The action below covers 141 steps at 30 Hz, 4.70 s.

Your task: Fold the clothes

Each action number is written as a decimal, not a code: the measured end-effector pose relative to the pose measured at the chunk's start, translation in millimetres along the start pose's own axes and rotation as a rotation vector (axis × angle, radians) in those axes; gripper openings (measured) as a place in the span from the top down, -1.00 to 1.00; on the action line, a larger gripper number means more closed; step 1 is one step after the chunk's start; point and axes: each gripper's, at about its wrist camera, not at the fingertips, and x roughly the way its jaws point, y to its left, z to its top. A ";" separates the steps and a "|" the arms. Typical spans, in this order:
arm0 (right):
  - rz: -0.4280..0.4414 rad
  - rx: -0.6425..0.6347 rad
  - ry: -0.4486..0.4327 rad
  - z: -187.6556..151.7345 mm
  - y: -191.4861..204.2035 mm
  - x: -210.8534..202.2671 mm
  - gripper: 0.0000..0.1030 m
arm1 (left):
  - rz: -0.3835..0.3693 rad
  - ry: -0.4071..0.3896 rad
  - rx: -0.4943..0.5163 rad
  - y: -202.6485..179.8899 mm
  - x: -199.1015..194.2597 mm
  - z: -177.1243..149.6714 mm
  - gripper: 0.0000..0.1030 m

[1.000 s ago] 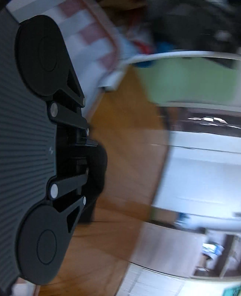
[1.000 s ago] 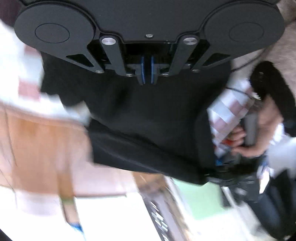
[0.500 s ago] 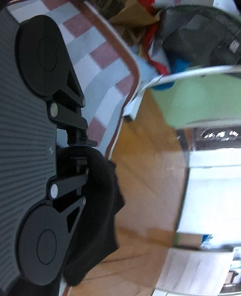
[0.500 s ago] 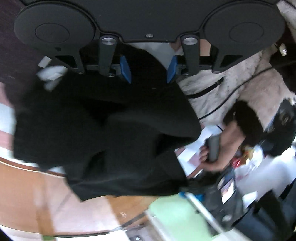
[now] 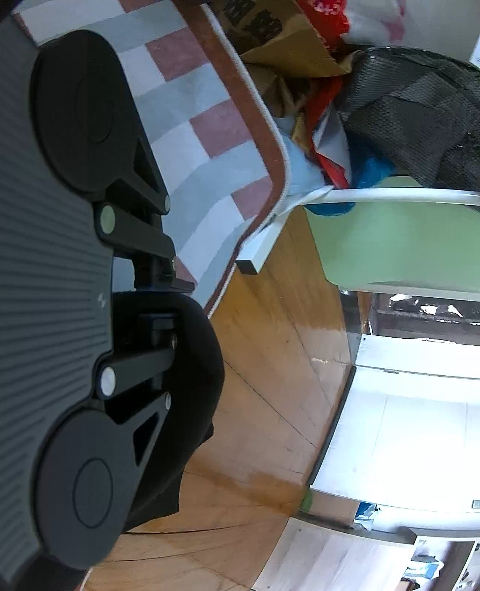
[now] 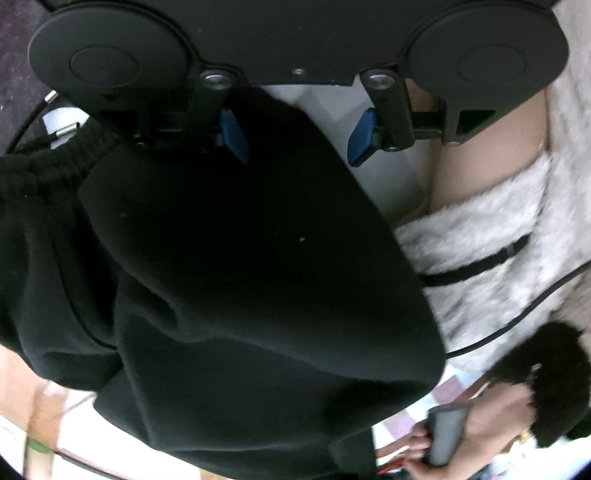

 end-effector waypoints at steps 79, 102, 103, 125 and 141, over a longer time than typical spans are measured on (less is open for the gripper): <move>-0.217 0.832 -0.370 -44.0 -197.8 -48.3 -0.07 | -0.655 0.404 0.553 -223.9 6.3 -82.0 -0.62; -0.805 0.773 -0.170 -83.5 -248.9 -139.4 0.60 | -0.655 0.489 0.504 -211.0 8.0 -77.0 -0.63; -0.785 0.826 -0.167 -92.6 -253.9 -132.2 0.58 | -0.642 0.489 0.527 -211.2 8.5 -79.4 -0.63; -0.504 0.607 -0.410 -41.7 -186.0 -119.9 0.20 | -0.454 0.313 -0.051 -89.7 23.1 -10.7 -0.64; 0.068 0.278 -0.180 151.7 -154.1 60.6 0.53 | -0.428 0.488 -0.292 -33.8 77.2 -21.4 -0.64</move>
